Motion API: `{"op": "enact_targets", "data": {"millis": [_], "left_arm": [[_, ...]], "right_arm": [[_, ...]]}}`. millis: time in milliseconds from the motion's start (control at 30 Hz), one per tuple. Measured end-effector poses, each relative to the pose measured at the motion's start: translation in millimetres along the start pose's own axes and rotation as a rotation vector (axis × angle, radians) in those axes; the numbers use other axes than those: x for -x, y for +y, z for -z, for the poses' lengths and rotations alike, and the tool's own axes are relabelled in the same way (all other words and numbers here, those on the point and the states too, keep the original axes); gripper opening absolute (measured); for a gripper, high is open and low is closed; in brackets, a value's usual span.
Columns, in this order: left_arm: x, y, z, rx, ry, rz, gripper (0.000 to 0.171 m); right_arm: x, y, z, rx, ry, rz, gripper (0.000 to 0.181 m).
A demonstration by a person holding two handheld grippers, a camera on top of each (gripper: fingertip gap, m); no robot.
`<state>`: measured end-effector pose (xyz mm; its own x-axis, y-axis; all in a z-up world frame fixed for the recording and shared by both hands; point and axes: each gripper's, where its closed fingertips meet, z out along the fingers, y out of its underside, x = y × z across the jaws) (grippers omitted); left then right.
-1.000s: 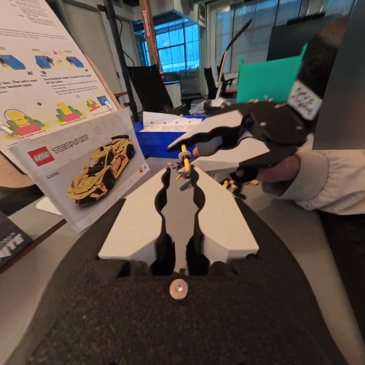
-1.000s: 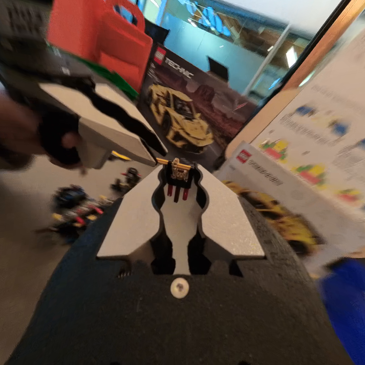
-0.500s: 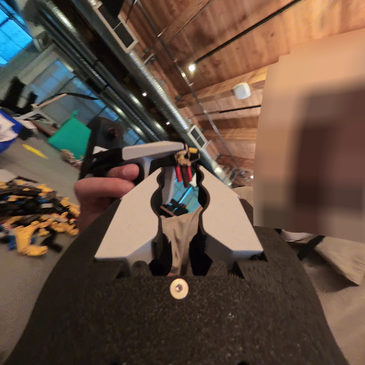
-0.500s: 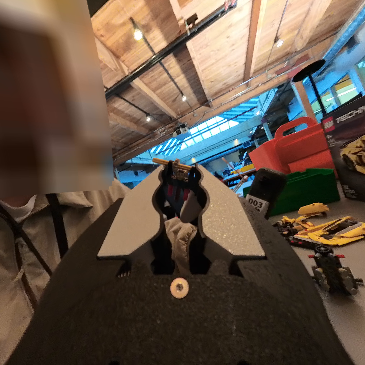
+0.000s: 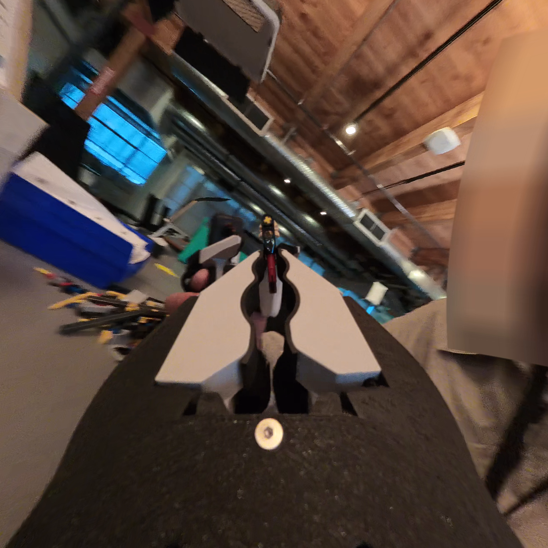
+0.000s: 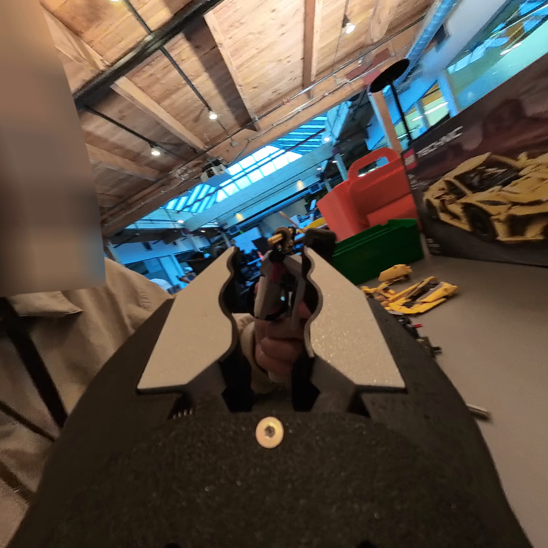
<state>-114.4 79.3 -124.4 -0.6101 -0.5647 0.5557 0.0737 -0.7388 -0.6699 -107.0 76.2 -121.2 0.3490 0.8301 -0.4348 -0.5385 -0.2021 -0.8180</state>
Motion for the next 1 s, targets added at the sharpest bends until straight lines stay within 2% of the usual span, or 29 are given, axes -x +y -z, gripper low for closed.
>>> {"op": "enact_targets", "data": {"millis": [100,167,333,400,700,833,900,1000], "left_arm": [[8.7,-0.6,2.6,0.027,-0.080,-0.104,0.007],[11.9,-0.7,3.1,0.025,-0.104,-0.114,0.007],[12.1,8.3,-0.3,0.075,-0.120,-0.165,0.007],[10.4,12.5,-3.2,0.093,-0.127,-0.203,0.007],[11.0,9.1,-2.8,0.065,-0.138,-0.185,0.007],[11.1,9.9,-3.0,0.070,-0.140,-0.186,0.007],[10.1,11.7,-3.0,0.100,-0.131,-0.190,0.007],[8.7,16.2,-2.1,0.178,-0.113,-0.209,0.010]], "right_arm": [[-10.2,-2.3,2.5,0.012,0.097,0.034,0.032],[-7.7,-3.1,2.1,0.003,0.094,0.043,0.017],[-12.6,-0.4,1.2,0.021,0.131,0.046,0.016],[-12.0,-2.0,2.2,0.008,0.126,0.034,0.004],[-11.9,-1.1,2.1,0.035,0.139,0.059,0.008],[-13.5,-0.5,3.0,0.036,0.132,0.038,0.003],[-12.8,0.7,3.5,0.050,0.125,0.039,0.003],[-11.4,10.5,2.9,0.152,0.116,0.043,0.002]]}}
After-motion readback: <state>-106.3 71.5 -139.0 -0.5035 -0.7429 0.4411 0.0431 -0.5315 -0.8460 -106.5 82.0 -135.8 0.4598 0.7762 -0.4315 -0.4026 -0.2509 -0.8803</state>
